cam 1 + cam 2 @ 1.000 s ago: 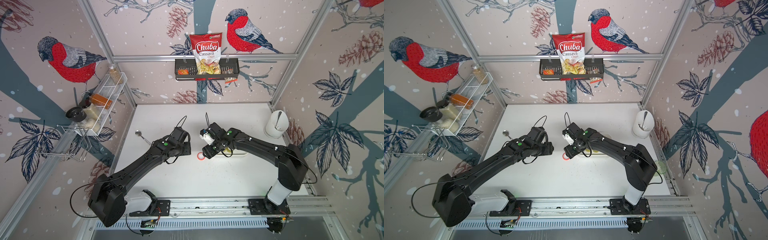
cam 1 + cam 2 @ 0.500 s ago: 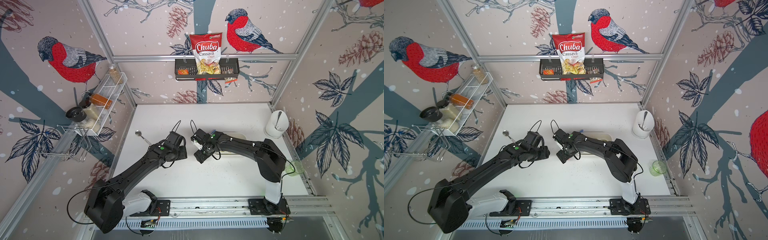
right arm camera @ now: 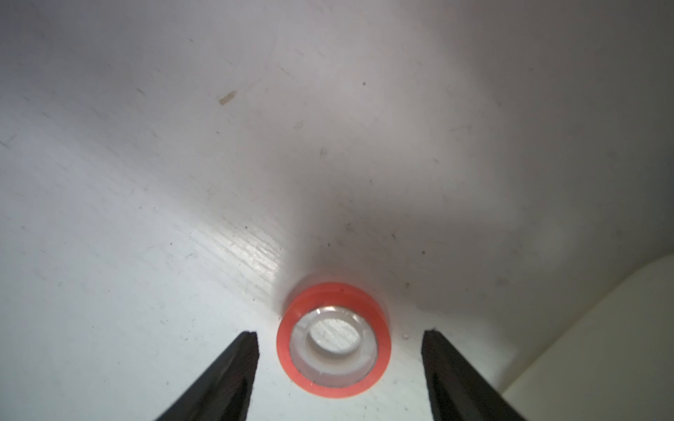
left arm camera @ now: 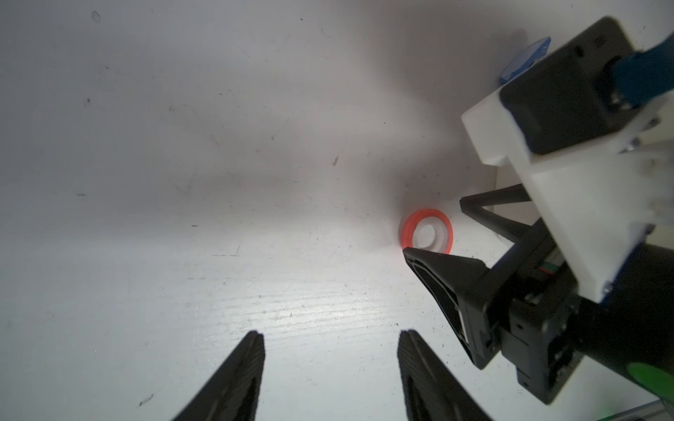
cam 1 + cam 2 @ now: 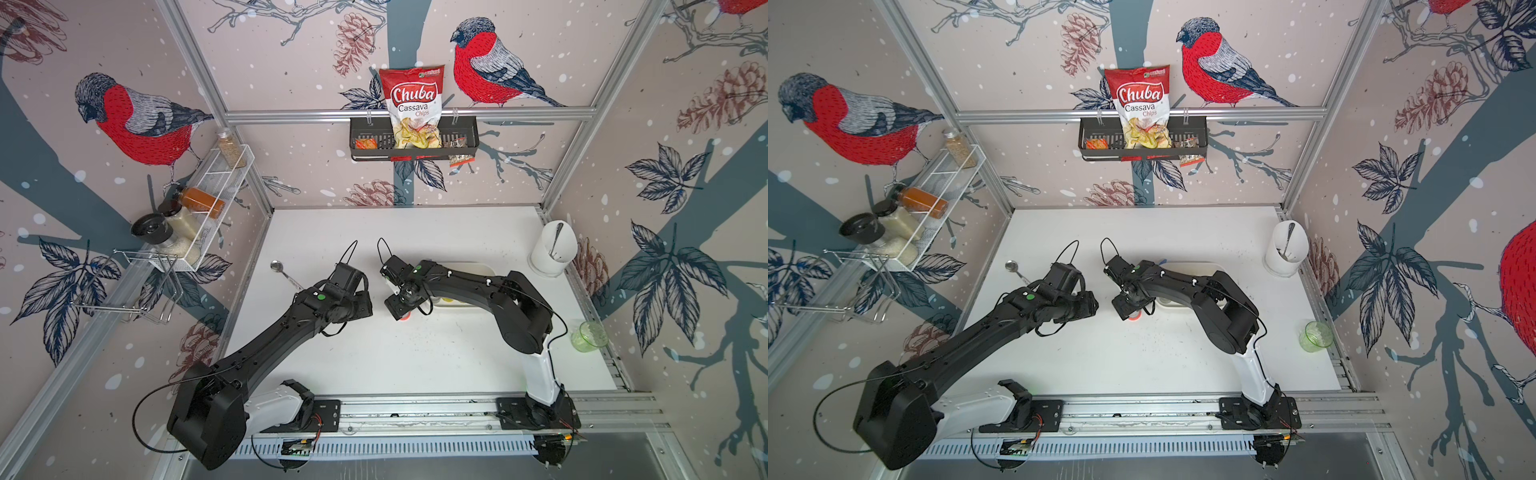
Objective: Put the transparent tape into the storage box
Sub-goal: Pick up the tape from the center of the board.
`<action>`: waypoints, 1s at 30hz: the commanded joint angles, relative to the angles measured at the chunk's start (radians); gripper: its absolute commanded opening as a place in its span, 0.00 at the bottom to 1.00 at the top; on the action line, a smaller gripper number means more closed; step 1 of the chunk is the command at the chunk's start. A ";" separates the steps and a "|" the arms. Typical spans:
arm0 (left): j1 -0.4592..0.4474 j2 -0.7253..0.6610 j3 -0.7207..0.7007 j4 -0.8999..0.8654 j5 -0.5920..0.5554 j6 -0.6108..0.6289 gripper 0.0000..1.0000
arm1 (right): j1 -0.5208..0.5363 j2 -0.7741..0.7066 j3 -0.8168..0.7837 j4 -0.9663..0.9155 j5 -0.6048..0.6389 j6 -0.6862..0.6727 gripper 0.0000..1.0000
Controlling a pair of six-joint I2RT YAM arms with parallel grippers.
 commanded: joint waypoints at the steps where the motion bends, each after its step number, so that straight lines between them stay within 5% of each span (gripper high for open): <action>1: 0.007 -0.007 -0.006 0.014 0.007 0.004 0.63 | 0.005 0.007 -0.001 -0.003 -0.030 0.017 0.75; 17: 0.033 -0.027 -0.010 0.001 0.003 0.020 0.63 | 0.009 0.022 -0.011 -0.036 -0.022 0.038 0.60; 30: 0.036 -0.015 -0.012 0.016 0.024 0.020 0.63 | -0.024 -0.120 0.047 -0.068 -0.063 0.057 0.52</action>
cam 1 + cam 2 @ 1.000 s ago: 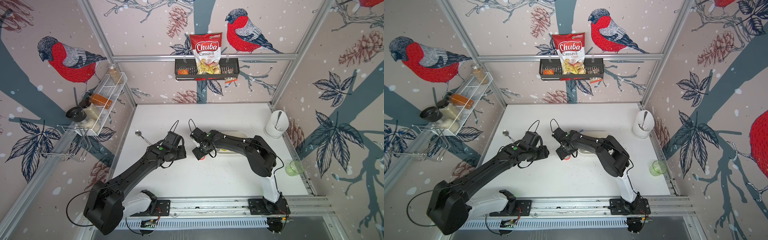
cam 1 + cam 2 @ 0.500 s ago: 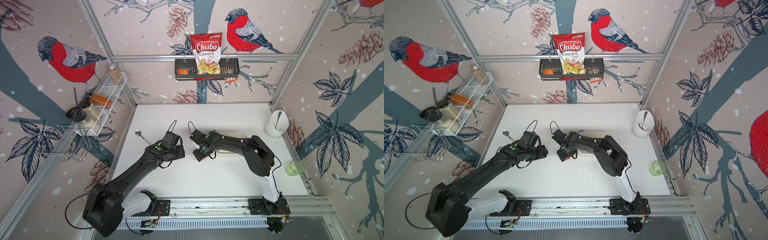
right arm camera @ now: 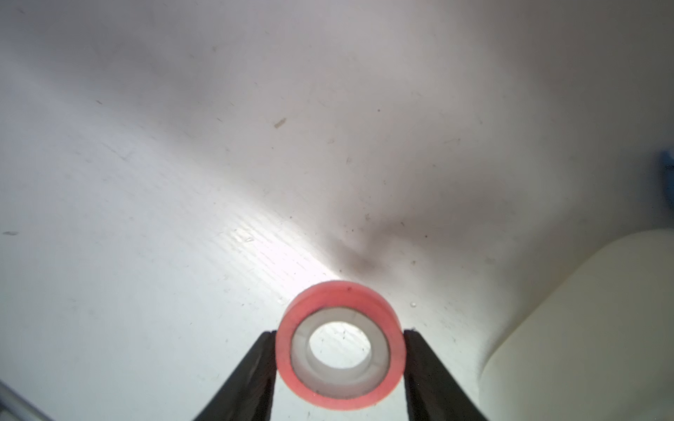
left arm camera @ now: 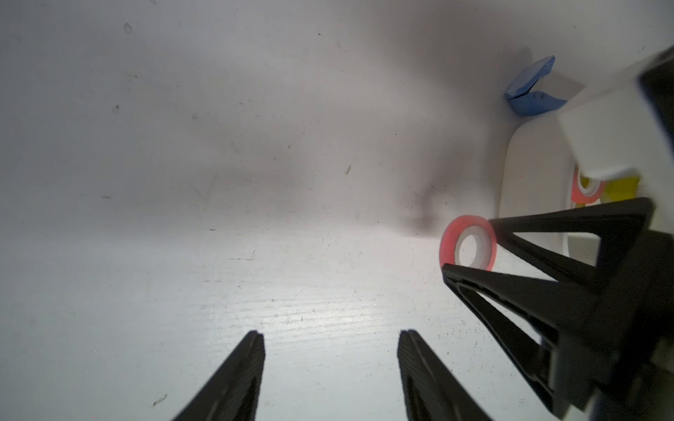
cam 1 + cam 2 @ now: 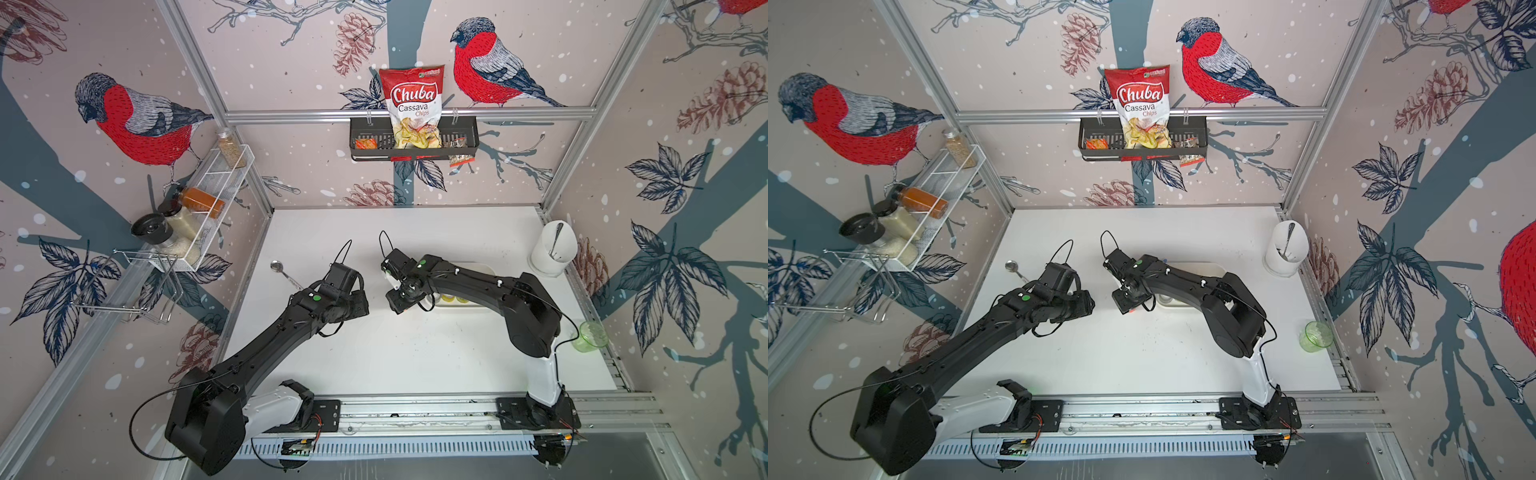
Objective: Put the transparent tape into the storage box
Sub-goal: Place the tape in the storage box.
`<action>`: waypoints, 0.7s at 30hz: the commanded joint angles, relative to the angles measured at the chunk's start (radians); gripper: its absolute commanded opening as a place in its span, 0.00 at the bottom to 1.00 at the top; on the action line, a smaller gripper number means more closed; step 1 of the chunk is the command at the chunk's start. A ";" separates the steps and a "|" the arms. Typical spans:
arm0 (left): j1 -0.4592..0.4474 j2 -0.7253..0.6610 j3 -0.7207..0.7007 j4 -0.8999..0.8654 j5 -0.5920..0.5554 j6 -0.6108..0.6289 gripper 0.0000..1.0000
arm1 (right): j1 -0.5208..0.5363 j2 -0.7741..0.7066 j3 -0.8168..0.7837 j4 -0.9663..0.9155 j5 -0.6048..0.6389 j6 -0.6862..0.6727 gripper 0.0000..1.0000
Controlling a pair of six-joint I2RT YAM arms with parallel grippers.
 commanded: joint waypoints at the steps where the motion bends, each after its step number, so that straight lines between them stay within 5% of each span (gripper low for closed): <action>1: 0.001 0.007 -0.001 0.021 0.030 0.010 0.63 | -0.020 -0.048 0.008 -0.018 -0.022 0.029 0.52; 21: -0.008 0.065 -0.005 0.102 0.106 -0.002 0.63 | -0.317 -0.258 -0.182 -0.012 -0.022 0.040 0.49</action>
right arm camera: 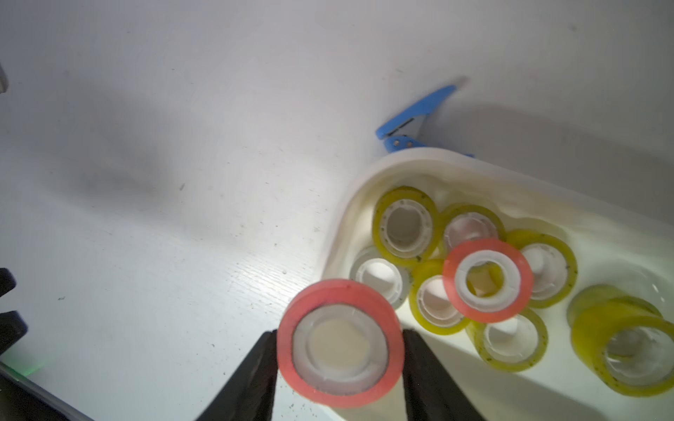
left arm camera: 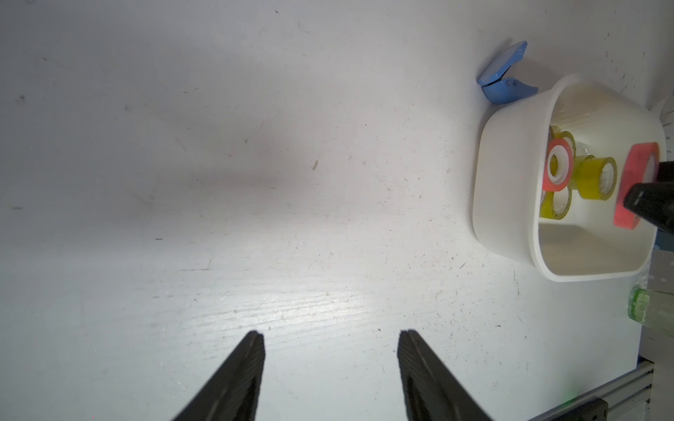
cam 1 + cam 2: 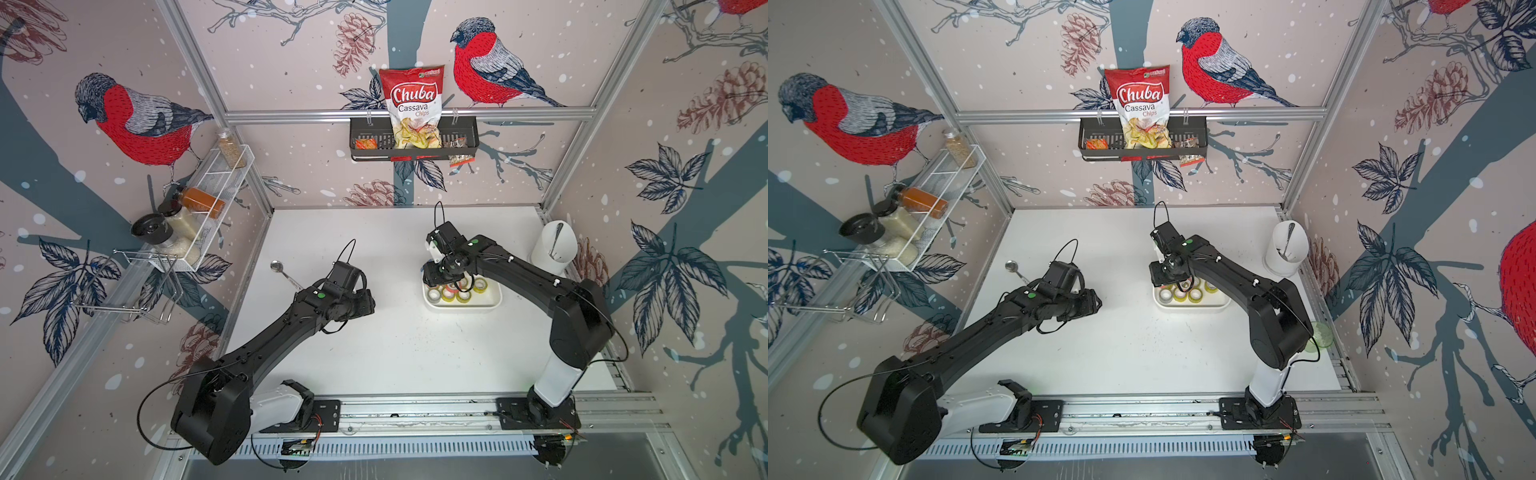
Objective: Put the transparent tape into the storage box
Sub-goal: Place the tape in the storage box.
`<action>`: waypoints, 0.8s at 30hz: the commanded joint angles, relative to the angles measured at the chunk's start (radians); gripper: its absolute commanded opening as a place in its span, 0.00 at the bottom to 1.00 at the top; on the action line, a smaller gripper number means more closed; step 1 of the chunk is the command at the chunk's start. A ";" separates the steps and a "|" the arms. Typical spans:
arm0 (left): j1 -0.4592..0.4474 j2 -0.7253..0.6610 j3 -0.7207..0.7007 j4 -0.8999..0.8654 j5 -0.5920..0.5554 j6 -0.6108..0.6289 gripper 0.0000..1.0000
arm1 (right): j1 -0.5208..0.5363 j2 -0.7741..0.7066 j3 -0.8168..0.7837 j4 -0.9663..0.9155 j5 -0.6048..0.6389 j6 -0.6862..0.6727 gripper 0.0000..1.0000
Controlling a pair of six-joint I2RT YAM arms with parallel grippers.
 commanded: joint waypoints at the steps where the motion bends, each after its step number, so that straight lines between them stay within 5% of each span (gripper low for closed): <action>1: -0.009 0.015 0.004 0.024 0.002 0.002 0.63 | -0.045 -0.021 -0.032 -0.002 0.012 -0.013 0.49; 24: -0.058 0.067 0.030 0.019 -0.013 -0.001 0.63 | -0.160 0.096 -0.066 0.052 0.012 -0.068 0.52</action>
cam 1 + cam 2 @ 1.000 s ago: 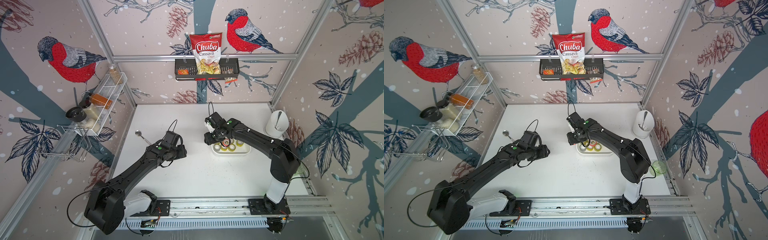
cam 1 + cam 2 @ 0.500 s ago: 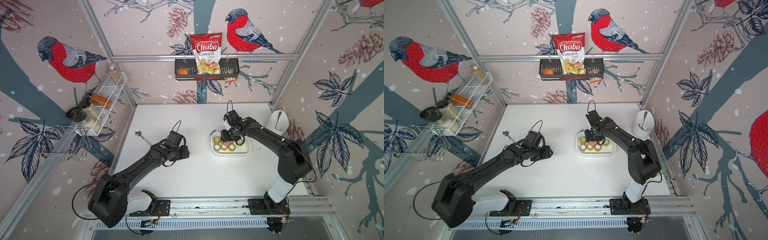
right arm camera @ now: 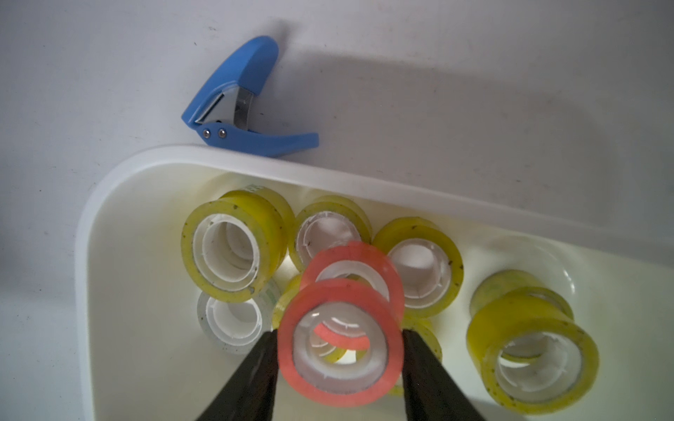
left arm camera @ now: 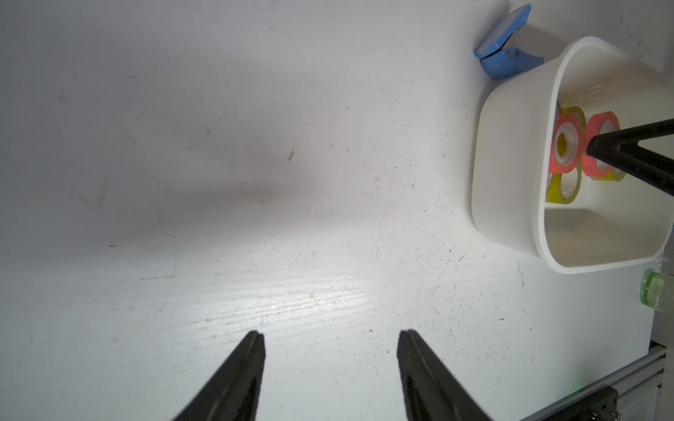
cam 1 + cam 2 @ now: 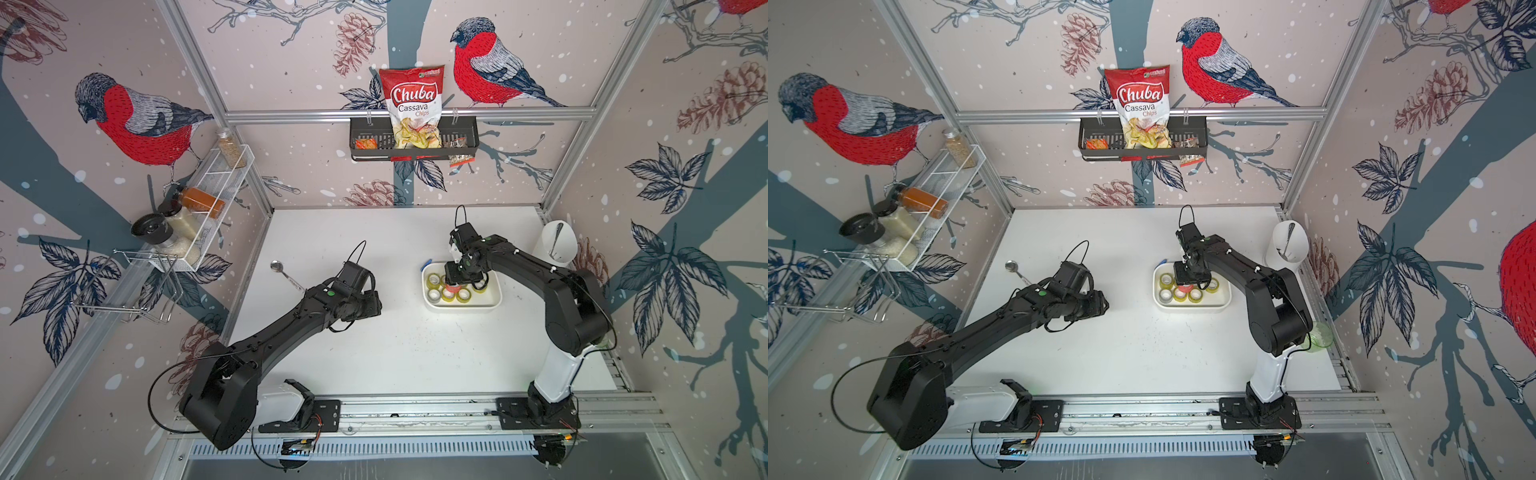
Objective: Put the transparent tape into the storage box
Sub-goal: Place the tape in the storage box.
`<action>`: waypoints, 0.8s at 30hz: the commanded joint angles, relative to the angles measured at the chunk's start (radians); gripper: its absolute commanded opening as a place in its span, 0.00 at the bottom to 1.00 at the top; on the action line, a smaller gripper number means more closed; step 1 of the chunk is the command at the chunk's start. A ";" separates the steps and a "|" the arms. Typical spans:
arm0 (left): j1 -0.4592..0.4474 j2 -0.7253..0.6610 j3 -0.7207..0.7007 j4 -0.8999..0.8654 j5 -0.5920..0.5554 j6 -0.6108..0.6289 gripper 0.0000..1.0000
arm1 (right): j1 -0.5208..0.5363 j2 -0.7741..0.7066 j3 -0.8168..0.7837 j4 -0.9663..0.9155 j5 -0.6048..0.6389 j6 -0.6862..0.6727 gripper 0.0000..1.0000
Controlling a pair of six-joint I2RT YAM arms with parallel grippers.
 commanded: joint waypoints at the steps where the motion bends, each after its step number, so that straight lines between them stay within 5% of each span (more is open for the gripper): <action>1: -0.004 0.002 0.011 -0.002 -0.009 0.004 0.63 | 0.000 0.016 0.003 0.016 0.004 -0.015 0.52; 11: -0.003 0.006 0.019 -0.007 -0.011 0.007 0.63 | 0.000 0.052 0.007 0.029 0.018 -0.020 0.55; 15: -0.004 0.014 0.028 -0.007 -0.011 0.008 0.63 | -0.001 0.048 0.013 0.021 0.028 -0.017 0.63; 24: -0.004 0.021 0.068 -0.023 -0.067 0.035 0.65 | -0.013 -0.085 0.000 0.042 0.046 0.016 0.72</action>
